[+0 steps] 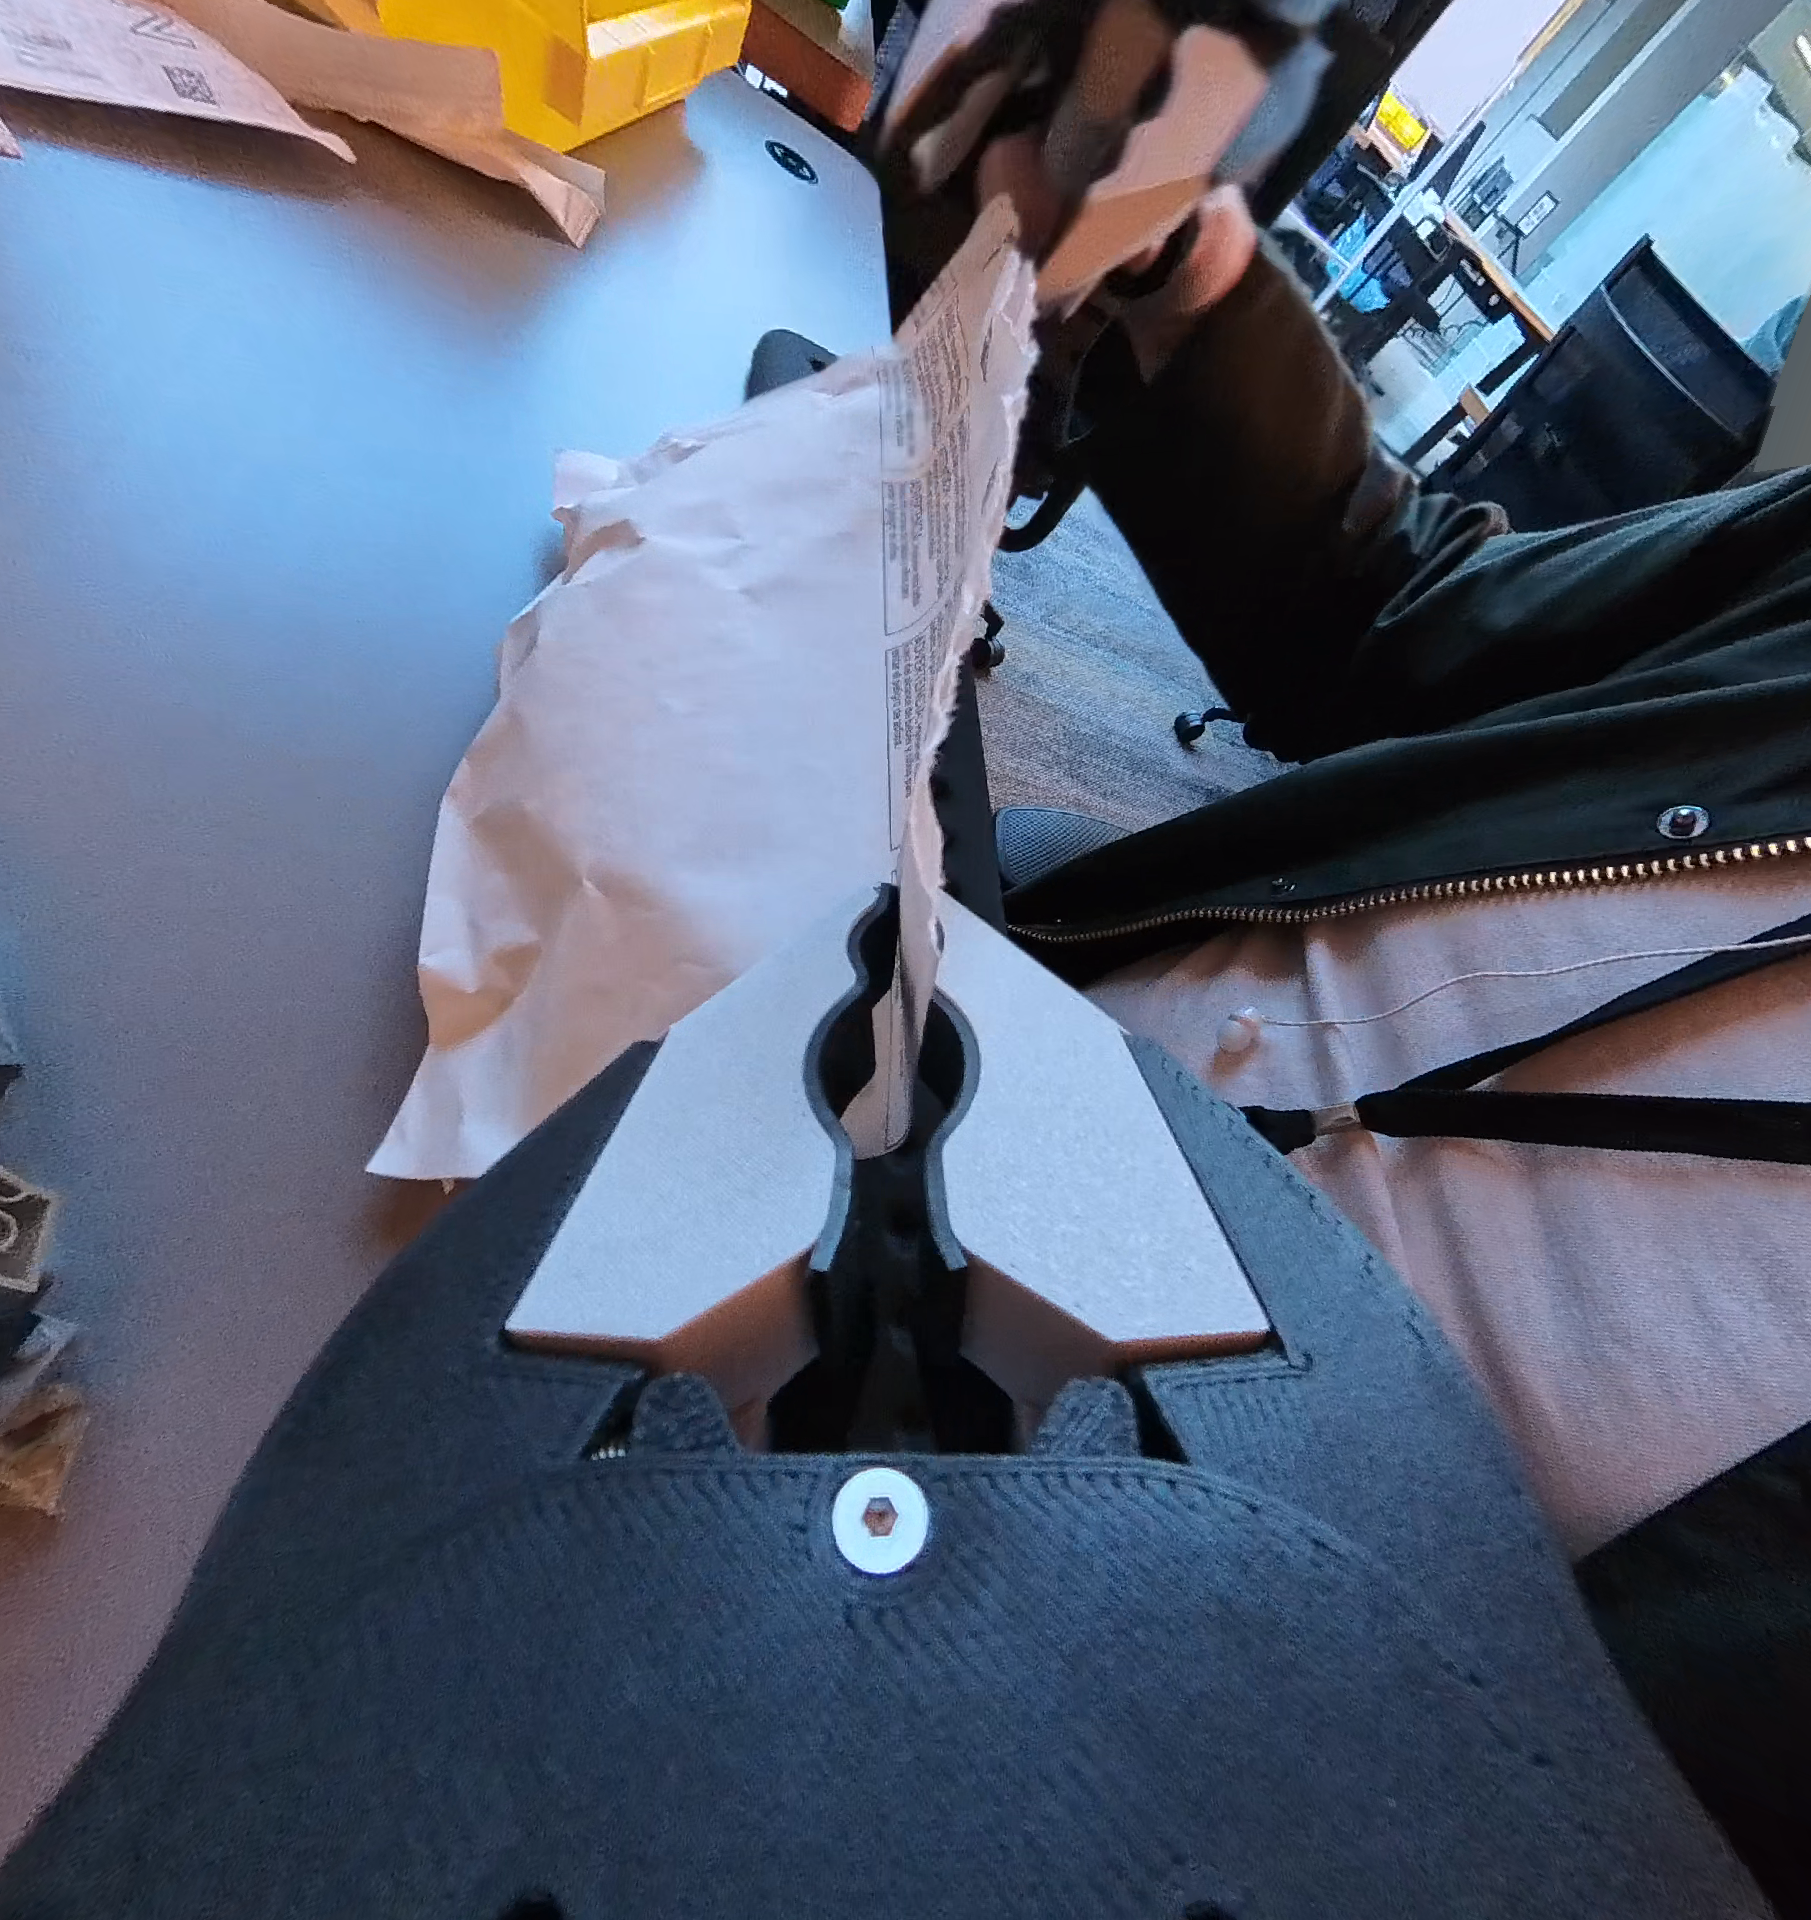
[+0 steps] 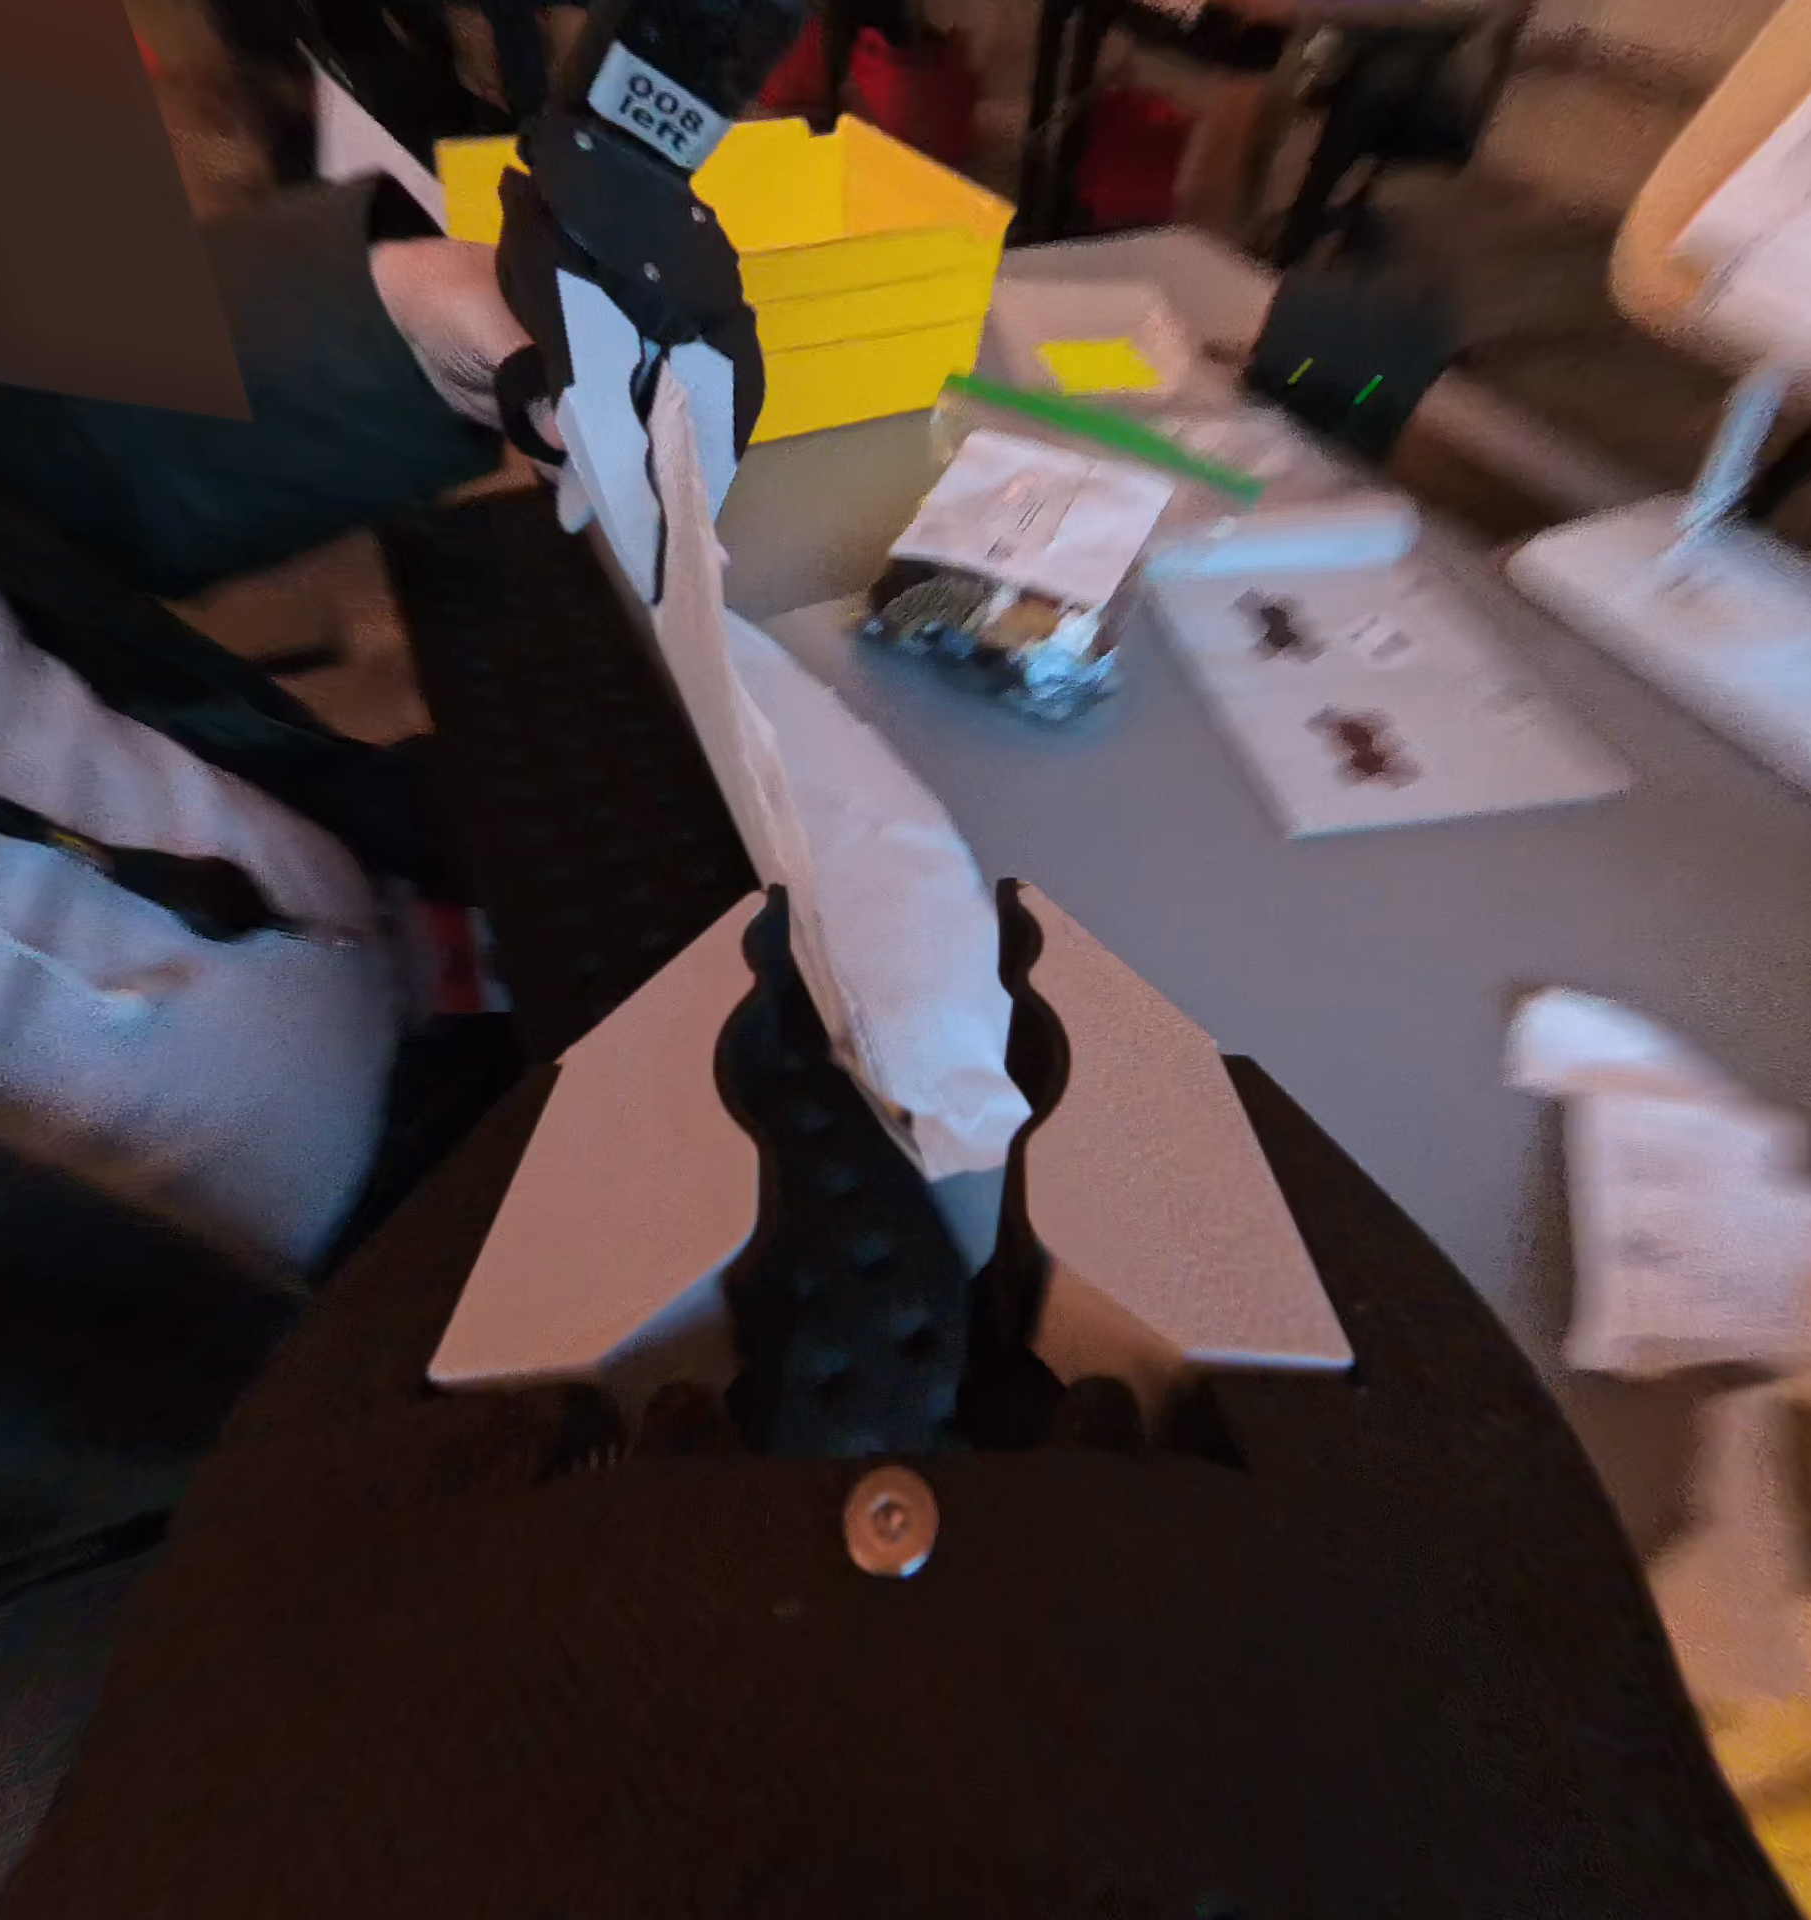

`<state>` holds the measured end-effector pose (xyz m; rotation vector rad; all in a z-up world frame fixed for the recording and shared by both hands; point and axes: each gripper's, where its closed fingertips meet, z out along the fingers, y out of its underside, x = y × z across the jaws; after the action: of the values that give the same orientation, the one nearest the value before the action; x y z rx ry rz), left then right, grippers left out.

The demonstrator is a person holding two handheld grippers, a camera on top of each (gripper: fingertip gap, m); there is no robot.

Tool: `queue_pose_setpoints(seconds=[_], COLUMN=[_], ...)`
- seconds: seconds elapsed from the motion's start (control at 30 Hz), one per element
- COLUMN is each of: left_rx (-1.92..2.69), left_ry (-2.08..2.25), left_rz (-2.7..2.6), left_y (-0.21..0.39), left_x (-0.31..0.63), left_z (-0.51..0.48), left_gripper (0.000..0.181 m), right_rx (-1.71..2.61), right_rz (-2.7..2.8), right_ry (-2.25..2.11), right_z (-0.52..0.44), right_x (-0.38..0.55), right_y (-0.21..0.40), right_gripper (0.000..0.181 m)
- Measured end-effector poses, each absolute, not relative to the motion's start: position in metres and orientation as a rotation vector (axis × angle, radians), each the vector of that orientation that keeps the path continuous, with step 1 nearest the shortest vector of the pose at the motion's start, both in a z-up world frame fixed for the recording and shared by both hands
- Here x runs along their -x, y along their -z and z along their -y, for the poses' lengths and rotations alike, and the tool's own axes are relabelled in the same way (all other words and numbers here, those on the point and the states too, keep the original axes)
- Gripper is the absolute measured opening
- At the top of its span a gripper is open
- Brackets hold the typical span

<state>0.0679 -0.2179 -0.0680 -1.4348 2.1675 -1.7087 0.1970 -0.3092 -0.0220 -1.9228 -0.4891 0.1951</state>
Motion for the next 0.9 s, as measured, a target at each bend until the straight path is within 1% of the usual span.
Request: queue_pose_setpoints(seconds=[0.13, 0.17, 0.2, 0.27, 0.3, 0.33, 0.37, 0.4, 0.43, 0.47, 0.6, 0.67, 0.7, 0.77, 0.83, 0.87, 0.9], left_rx=[1.401, 1.382, 1.363, 1.324, 1.312, 1.297, 1.28, 1.264, 1.252, 1.248, 1.242, 1.226, 1.199, 1.13, 1.1, 1.088, 1.076], left_ry=[1.693, 1.684, 1.675, 1.653, 1.643, 1.627, 1.607, 1.586, 1.564, 1.547, 1.537, 1.496, 1.461, 1.381, 1.284, 1.247, 1.223], left_rz=[-2.194, -2.208, -2.223, -2.243, -2.25, -2.26, -2.27, -2.28, -2.291, -2.294, -2.282, -2.273, -2.26, -2.264, -2.34, -2.401, -2.458], left_y=[0.07, 0.072, 0.073, 0.074, 0.075, 0.076, 0.077, 0.078, 0.079, 0.079, 0.078, 0.074, 0.069, 0.058, 0.059, 0.063, 0.068], left_x=[-0.066, -0.065, -0.064, -0.062, -0.061, -0.061, -0.06, -0.059, -0.057, -0.057, -0.053, -0.051, -0.052, -0.054, -0.055, -0.053, -0.051], left_z=[0.22, 0.221, 0.223, 0.224, 0.225, 0.225, 0.225, 0.225, 0.224, 0.223, 0.219, 0.216, 0.215, 0.216, 0.223, 0.227, 0.231], left_gripper=[0.0, 0.0, 0.0, 0.0, 0.0, 0.0, 0.0, 0.0, 0.0, 0.0, 0.001, 0.029, 0.038, 0.044, 0.038, 0.025, 0.0], right_rx=[1.723, 1.708, 1.752, 1.908, 1.989, 2.055, 2.088, 2.097, 2.102, 2.114, 2.24, 2.275, 2.278, 2.289, 2.289, 2.289, 2.297], right_rz=[0.794, 0.864, 0.891, 0.873, 0.88, 0.915, 0.937, 0.959, 0.978, 0.986, 0.937, 0.917, 0.917, 0.914, 0.892, 0.877, 0.861], right_ry=[0.368, 0.42, 0.385, 0.191, 0.102, 0.026, -0.011, -0.035, -0.065, -0.103, -0.321, -0.43, -0.465, -0.534, -0.596, -0.635, -0.676], right_z=[0.31, 0.308, 0.304, 0.297, 0.296, 0.297, 0.296, 0.295, 0.293, 0.293, 0.297, 0.3, 0.301, 0.302, 0.301, 0.301, 0.301], right_x=[-0.163, -0.154, -0.148, -0.14, -0.138, -0.136, -0.134, -0.132, -0.128, -0.125, -0.115, -0.111, -0.11, -0.107, -0.104, -0.103, -0.102], right_y=[-0.018, -0.015, -0.006, 0.02, 0.035, 0.049, 0.057, 0.06, 0.06, 0.06, 0.064, 0.067, 0.069, 0.072, 0.073, 0.073, 0.074], right_gripper=[0.043, 0.039, 0.04, 0.065, 0.063, 0.051, 0.045, 0.035, 0.016, 0.0, 0.0, 0.0, 0.0, 0.0, 0.0, 0.0, 0.0])
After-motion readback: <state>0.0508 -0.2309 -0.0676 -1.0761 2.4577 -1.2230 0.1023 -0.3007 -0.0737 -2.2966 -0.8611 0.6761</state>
